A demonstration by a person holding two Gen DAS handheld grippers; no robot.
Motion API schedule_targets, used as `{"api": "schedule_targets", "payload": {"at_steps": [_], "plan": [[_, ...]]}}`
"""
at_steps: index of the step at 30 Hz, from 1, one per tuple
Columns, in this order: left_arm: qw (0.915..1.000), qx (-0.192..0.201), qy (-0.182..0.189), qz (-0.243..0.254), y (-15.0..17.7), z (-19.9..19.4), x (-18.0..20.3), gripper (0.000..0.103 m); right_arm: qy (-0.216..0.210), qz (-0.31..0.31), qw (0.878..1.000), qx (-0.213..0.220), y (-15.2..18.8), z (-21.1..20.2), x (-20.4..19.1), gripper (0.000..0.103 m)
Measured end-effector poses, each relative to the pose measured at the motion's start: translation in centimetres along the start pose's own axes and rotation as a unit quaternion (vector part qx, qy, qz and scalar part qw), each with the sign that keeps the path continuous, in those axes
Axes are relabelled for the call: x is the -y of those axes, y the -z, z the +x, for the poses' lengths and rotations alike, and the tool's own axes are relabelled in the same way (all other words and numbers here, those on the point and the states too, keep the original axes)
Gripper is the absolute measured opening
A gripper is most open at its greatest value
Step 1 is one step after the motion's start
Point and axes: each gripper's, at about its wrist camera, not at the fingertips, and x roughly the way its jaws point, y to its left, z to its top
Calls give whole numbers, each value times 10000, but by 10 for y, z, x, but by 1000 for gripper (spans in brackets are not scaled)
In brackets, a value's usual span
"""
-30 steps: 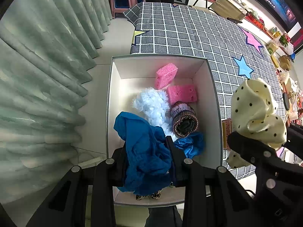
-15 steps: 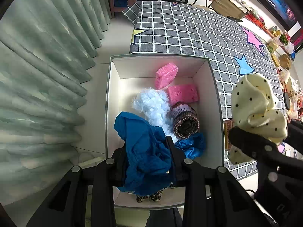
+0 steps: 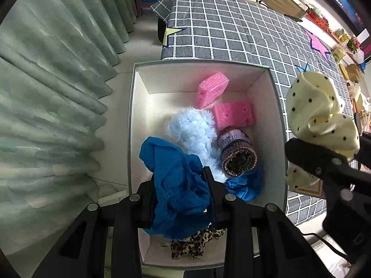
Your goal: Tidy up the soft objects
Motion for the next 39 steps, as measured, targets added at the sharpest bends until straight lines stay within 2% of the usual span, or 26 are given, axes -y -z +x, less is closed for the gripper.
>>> {"api": "schedule_targets", "payload": {"at_steps": [22,23,24,25,26,27,28,30,32,33,34,35,37,39], "plan": [[9997,-240,28,1,-4,24,1,36,0,-35,9997,-251,-14,27,1,30],[9997,-227,41,-5,-4,24,1,40,2,-34,9997,-252,-14,27,1,30],[9998,-194,46,-18,-3,24,0,48,6,-39,9997,-247,-14,27,1,30],[9999,-150,17,-21,-2,23,0,53,-6,-50,9997,-255,-13,28,1,33],[9999,-129,-11,-8,-1,22,0,65,-42,-62,9996,-289,-13,29,1,40],[9999,-104,4,7,0,21,-1,73,-70,-60,9994,-333,-13,30,1,65],[10000,-78,50,30,1,21,-2,75,-75,-23,9994,-338,-12,29,2,78],[9999,3,-41,160,4,20,-2,82,-79,88,9996,-268,-10,25,6,79],[9996,10,-77,265,5,19,-2,84,-196,190,9989,-368,-9,24,8,82],[9995,120,3,282,6,15,-3,84,-151,229,9988,-407,-8,24,9,89],[9992,288,35,284,7,8,-4,84,-134,256,9988,-395,-7,22,10,99],[9979,585,-10,290,8,-4,-4,84,-141,286,9988,-385,-5,19,11,102],[9931,1137,-17,302,12,-28,-6,86,-289,364,9984,-315,-2,10,14,102],[9862,1635,35,272,16,-53,-8,102,-377,439,9983,-122,3,-4,15,102]]}}
